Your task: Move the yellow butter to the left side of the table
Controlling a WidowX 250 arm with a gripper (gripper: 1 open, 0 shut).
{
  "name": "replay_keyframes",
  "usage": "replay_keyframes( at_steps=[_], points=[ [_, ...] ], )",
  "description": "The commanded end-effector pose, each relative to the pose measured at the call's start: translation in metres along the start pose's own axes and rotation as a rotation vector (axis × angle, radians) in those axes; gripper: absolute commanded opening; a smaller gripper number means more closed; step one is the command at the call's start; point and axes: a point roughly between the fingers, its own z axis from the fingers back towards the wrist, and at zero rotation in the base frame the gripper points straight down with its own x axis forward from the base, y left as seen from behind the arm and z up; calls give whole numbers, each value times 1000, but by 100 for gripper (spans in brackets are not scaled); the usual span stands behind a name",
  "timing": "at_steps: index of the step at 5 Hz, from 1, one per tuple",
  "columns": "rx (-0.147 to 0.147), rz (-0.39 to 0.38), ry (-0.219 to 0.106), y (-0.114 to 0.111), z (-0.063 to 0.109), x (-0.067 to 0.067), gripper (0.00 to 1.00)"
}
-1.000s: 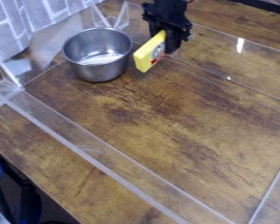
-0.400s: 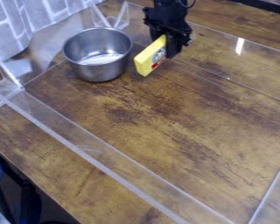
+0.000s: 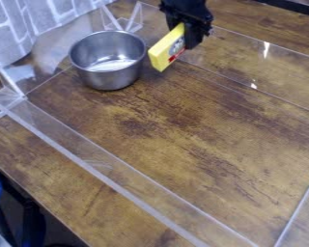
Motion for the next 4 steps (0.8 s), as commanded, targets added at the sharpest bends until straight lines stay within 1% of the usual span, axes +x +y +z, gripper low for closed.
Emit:
replay_keyframes(
  at_steps=[1, 2, 3, 4],
  points=[
    [38, 3, -75, 10, 24, 8, 0],
    [41, 4, -73, 12, 17, 5, 0],
    [56, 3, -73, 18, 16, 4, 0],
    [60, 2, -74, 21, 12, 1, 0]
  ],
)
